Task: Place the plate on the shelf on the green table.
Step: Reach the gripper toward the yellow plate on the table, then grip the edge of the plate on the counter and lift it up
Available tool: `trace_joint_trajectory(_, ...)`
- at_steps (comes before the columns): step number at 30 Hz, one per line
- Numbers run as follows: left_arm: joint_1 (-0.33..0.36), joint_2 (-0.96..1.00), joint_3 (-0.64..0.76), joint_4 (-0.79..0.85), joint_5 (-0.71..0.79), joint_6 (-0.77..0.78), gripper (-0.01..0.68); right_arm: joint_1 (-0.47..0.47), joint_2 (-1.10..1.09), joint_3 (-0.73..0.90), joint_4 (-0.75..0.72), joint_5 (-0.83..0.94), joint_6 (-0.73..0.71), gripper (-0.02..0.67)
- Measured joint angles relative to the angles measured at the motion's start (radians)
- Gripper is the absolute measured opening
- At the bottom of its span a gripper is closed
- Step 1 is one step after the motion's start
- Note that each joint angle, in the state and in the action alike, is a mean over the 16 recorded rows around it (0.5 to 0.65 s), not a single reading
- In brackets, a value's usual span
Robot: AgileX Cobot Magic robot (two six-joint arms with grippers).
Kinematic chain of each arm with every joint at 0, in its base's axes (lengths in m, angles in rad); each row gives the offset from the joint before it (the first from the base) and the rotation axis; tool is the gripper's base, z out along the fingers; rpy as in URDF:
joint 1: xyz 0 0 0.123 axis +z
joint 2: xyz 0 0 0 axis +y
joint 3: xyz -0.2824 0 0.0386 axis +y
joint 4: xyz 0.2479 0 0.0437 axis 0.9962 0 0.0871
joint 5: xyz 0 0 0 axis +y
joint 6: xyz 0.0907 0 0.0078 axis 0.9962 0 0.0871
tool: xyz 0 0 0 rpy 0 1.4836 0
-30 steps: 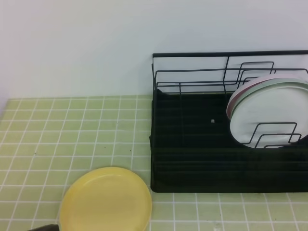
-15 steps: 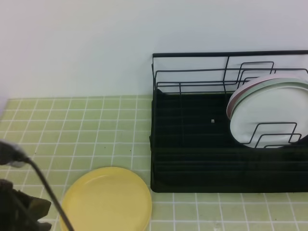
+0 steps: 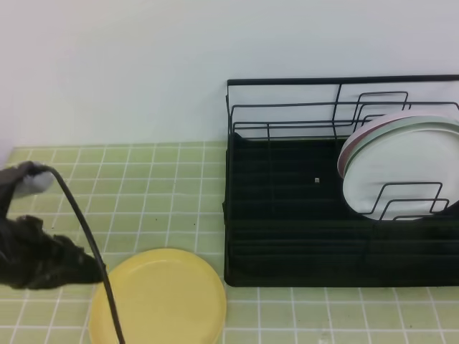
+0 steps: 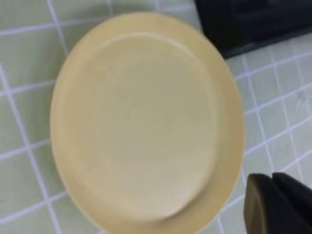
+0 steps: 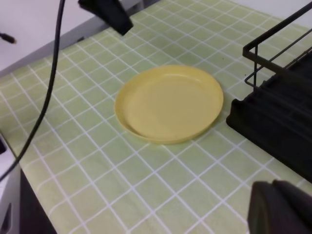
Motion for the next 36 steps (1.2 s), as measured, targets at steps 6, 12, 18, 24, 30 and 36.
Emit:
trace_joint_trajectory(6,0.068,0.131,-0.067,-0.066,0.044,0.04,0.01,0.0,0.0,0.0,-0.002,0.027,0.004,-0.002)
trace_joint_trajectory(12,0.083,0.234,-0.117,-0.032,0.03,0.004,0.092,0.0,0.0,0.0,0.01,0.057,0.011,-0.002)
trace_joint_trajectory(18,0.083,0.315,-0.147,-0.016,-0.008,-0.001,0.185,0.0,0.0,0.0,0.03,0.075,0.017,-0.003)
trace_joint_trajectory(24,0.083,0.386,-0.169,-0.027,-0.041,0.024,0.253,0.0,0.0,0.0,0.045,0.082,0.018,-0.003)
trace_joint_trajectory(30,0.083,0.46,-0.193,-0.048,-0.045,0.076,0.253,0.0,0.0,0.0,0.055,0.089,0.021,-0.003)
trace_joint_trajectory(36,0.077,0.522,-0.215,-0.061,-0.039,0.113,0.254,-0.001,0.0,0.0,0.075,0.1,0.024,-0.002)
